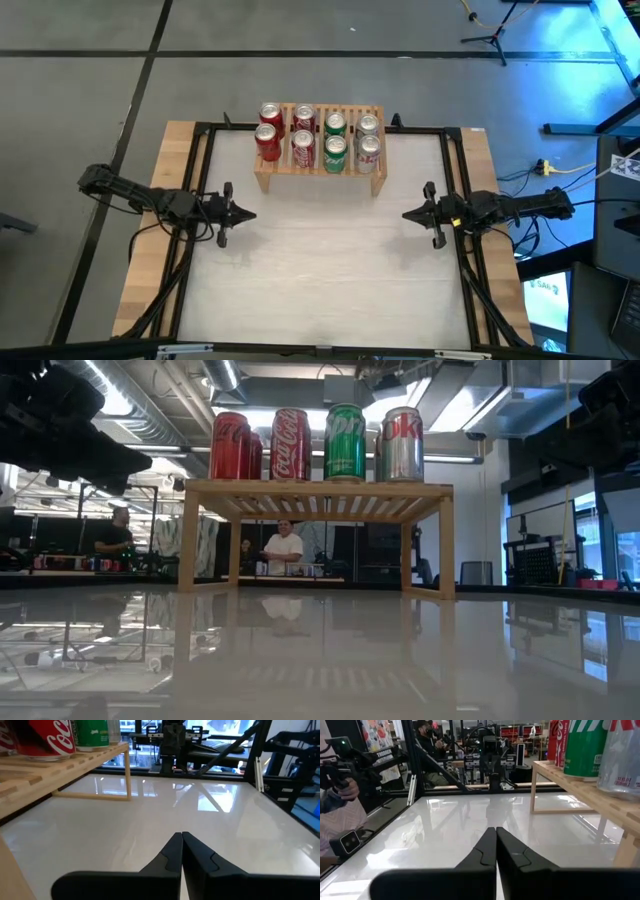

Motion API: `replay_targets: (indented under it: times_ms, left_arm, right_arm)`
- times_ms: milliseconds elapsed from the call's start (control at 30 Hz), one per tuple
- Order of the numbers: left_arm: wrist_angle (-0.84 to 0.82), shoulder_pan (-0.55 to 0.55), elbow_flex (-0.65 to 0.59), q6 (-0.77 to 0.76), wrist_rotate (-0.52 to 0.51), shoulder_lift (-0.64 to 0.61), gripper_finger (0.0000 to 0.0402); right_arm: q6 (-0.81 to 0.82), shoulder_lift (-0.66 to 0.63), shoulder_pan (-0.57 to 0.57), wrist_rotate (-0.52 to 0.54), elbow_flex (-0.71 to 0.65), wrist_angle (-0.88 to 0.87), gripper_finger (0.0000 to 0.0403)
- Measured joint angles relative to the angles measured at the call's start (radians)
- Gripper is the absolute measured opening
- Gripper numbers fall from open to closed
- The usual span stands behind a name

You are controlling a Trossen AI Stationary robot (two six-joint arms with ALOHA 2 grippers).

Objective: Place canned beverage on shelf
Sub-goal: Return to Home Position

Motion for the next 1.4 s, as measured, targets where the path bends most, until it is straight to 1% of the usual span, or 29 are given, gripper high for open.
replay_targets:
  times_ms: [267,433,467,533,667,1400]
  left_arm:
    - [-0.002,0.001,0.0,0.016,0.007,-0.003,0.0]
    - [-0.05,0.0,0.019,-0.006,-0.08,-0.044,0.0]
    - [-0.05,0.001,0.019,-0.008,-0.084,-0.062,0.0]
    - [-0.052,0.001,0.02,-0.008,-0.063,-0.102,0.0]
    - [-0.06,0.0,0.02,-0.016,0.019,-0.182,0.0]
    - [-0.052,0.0,0.021,-0.007,0.008,-0.188,0.0]
  right_arm:
    - [0.001,0.0,0.0,-0.001,0.0,-0.001,0.0001]
    - [0.001,0.0,0.0,-0.001,0.0,-0.002,0.0001]
    - [0.001,0.0,0.0,-0.001,0.0,-0.002,0.0001]
    - [0.001,0.0,0.0,-0.001,0.0,-0.002,0.0001]
    - [0.001,0.0,0.0,-0.002,0.0,-0.003,0.0001]
    - [0.001,0.0,0.0,-0.003,0.0,-0.003,0.0001]
